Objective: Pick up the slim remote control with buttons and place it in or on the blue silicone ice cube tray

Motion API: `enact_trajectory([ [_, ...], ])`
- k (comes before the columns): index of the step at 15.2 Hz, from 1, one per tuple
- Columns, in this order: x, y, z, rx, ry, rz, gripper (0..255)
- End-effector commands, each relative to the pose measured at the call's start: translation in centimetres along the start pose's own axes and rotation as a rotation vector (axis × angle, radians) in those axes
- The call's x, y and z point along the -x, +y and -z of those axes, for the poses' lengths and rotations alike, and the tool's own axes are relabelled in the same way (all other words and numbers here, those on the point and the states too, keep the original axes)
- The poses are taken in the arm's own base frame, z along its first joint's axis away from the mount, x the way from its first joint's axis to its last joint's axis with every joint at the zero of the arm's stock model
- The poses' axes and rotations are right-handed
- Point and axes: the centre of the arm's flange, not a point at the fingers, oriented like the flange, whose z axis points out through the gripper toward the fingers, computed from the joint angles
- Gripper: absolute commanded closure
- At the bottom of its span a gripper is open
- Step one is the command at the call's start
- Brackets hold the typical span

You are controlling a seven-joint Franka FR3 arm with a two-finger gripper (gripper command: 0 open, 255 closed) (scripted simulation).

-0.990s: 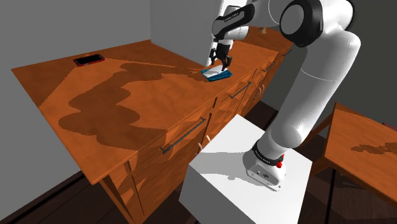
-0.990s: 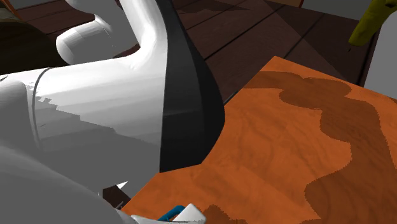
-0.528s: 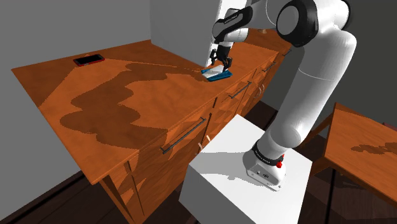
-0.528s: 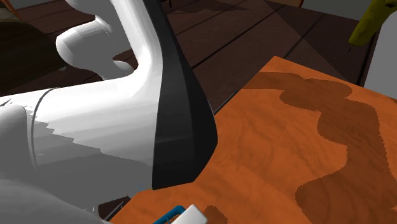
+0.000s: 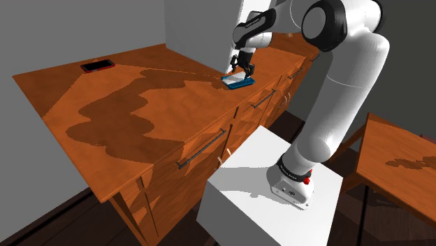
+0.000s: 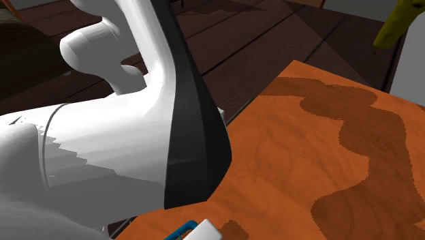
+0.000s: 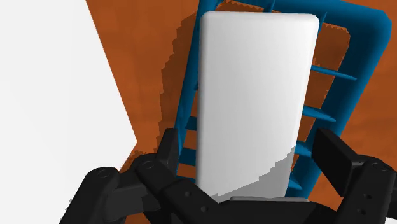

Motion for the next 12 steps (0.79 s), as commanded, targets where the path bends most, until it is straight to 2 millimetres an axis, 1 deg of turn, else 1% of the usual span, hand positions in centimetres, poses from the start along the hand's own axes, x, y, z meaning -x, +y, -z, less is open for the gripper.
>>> enact_trajectory([
  [1,-0.7,0.3,-1.0,-0.012,-0.001,0.008,255],
  [9,-0.8,0.4,-1.0,-0.012,-0.001,0.008,255],
  [10,-0.6,0.3,-1.0,-0.012,-0.001,0.008,255],
  [12,-0.5,0.3,0.1,-0.012,-0.001,0.008,255],
])
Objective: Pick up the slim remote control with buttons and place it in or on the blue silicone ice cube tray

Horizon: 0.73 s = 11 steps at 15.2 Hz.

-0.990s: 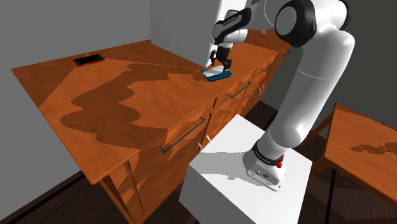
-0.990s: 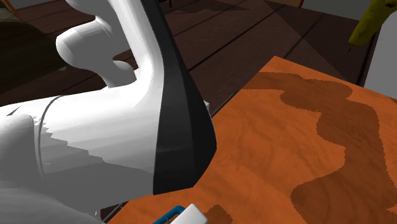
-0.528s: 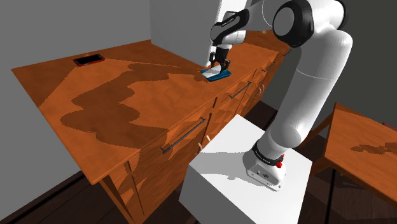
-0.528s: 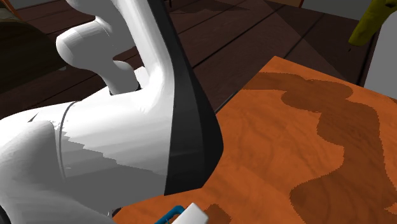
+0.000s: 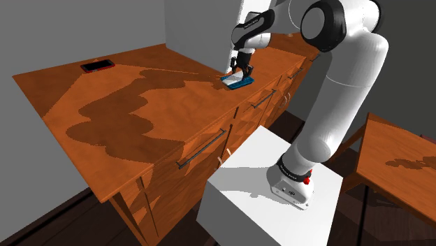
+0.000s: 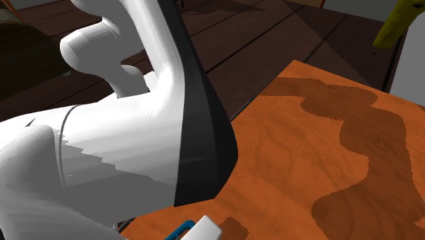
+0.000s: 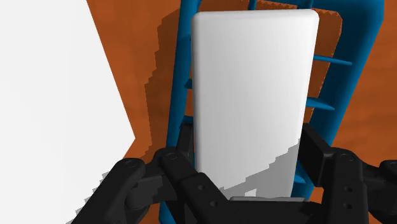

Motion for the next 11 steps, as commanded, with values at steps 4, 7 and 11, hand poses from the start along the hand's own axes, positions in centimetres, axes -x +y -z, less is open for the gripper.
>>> enact_trajectory([
  [4,0.1,0.0,2.6,-0.001,0.000,0.000,255],
  [7,0.1,0.0,4.2,-0.001,0.000,0.000,255],
  [11,0.2,0.0,6.3,-0.001,0.000,0.000,255],
])
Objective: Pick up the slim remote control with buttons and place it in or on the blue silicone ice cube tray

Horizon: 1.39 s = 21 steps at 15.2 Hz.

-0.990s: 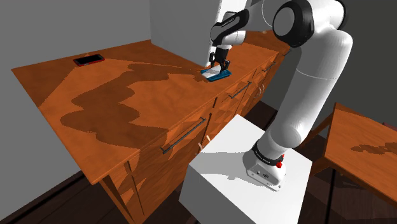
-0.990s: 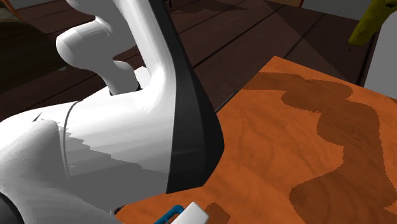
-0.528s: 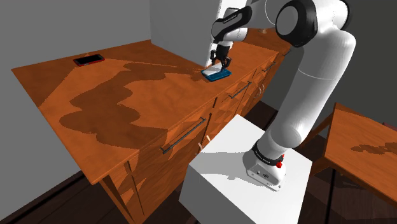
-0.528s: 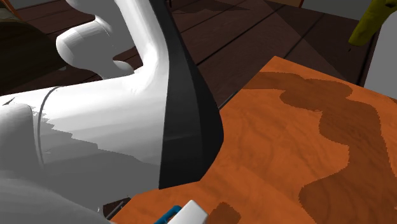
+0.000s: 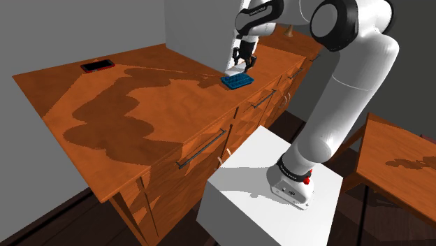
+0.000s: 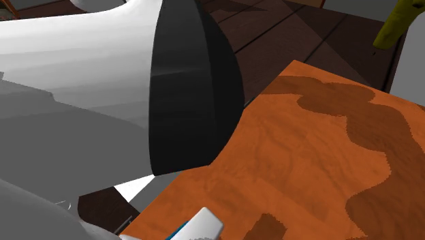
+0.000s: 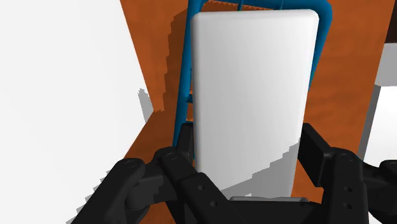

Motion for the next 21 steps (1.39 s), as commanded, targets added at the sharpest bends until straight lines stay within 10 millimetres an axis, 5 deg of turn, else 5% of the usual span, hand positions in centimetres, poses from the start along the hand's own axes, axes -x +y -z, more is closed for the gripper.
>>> enact_trajectory([
  [1,0.1,0.0,1.1,0.000,0.000,0.000,255],
  [3,2.0,-0.9,1.6,0.000,0.000,0.000,255],
  [17,1.8,-1.0,-5.9,0.000,0.000,0.000,255],
  [21,1.8,-1.0,-5.9,0.000,0.000,0.000,255],
])
